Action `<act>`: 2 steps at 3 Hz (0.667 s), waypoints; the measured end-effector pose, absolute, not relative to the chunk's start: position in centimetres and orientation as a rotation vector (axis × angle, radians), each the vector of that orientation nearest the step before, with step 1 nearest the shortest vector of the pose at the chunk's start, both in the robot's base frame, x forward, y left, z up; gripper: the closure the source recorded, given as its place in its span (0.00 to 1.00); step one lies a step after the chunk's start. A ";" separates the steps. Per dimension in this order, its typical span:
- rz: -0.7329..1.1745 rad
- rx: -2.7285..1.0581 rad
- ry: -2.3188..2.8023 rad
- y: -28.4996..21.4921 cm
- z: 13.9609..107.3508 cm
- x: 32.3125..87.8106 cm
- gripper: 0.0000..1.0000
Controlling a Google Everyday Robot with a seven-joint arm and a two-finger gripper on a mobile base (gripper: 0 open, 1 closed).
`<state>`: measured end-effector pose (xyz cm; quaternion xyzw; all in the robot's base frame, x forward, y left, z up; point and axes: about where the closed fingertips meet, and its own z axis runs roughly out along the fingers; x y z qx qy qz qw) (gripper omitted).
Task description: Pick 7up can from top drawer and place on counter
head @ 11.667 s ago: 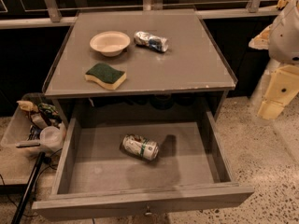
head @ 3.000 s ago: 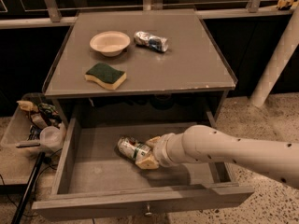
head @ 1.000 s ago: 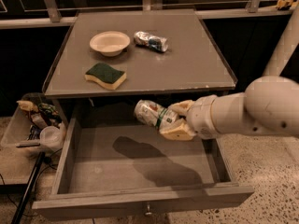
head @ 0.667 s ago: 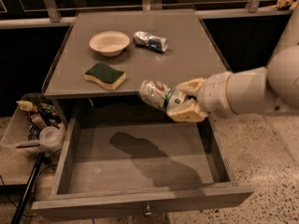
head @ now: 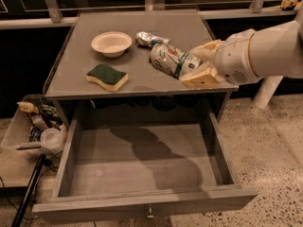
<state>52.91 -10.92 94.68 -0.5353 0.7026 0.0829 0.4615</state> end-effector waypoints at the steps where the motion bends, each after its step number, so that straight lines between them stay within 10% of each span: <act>1: 0.204 -1.317 1.728 -10.9 94.7 52.9 1.00; 2: 0.185 -1.331 1.721 -10.1 94.7 54.9 1.00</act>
Offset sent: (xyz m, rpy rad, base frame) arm 0.0618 0.0182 -0.0013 -0.0462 -0.0295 0.0042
